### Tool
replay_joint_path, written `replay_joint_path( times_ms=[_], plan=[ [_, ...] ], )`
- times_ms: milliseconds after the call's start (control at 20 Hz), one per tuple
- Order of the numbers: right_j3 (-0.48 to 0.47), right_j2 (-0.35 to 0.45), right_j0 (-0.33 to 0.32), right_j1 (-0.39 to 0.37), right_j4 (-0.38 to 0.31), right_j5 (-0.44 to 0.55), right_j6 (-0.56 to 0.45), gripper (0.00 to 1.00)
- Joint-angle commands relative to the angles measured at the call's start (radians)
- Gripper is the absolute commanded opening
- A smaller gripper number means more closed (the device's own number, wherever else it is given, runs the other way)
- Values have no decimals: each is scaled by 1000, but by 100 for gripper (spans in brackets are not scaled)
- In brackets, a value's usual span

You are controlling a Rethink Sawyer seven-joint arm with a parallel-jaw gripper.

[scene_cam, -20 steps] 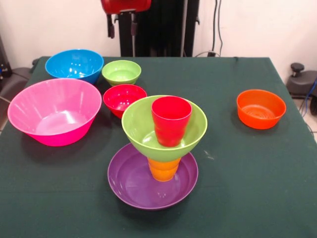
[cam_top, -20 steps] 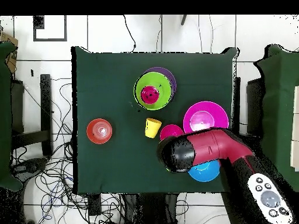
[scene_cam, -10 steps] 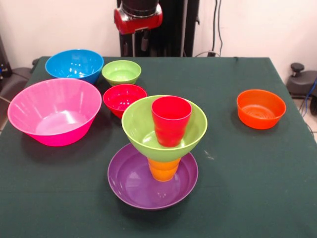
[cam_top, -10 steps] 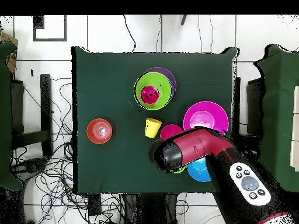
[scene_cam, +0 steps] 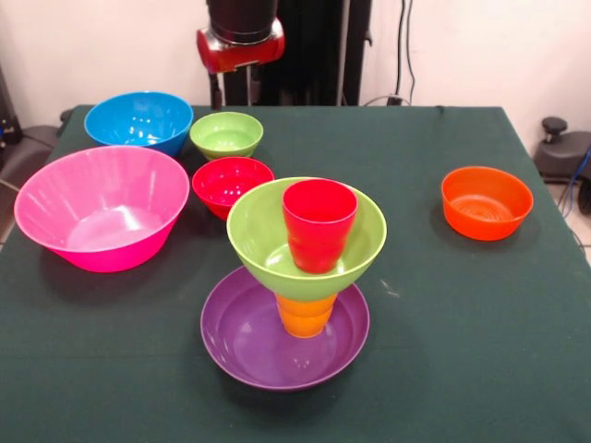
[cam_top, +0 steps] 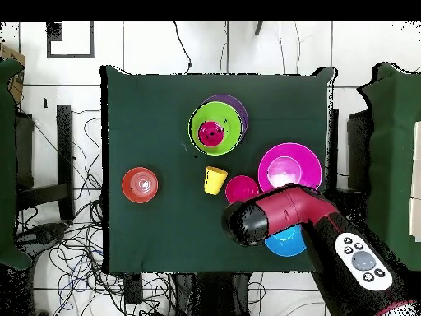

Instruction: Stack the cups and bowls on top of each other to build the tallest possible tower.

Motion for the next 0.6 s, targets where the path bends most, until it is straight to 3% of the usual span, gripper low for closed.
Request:
replay_joint_path(
  times_ms=[50,450,600],
  plan=[
    [18,0,9,31,-107,-43,-158,100],
    [61,39,-21,-5,-69,-20,-193,100],
    [45,37,-40,3,-84,-16,-216,100]
  ],
)
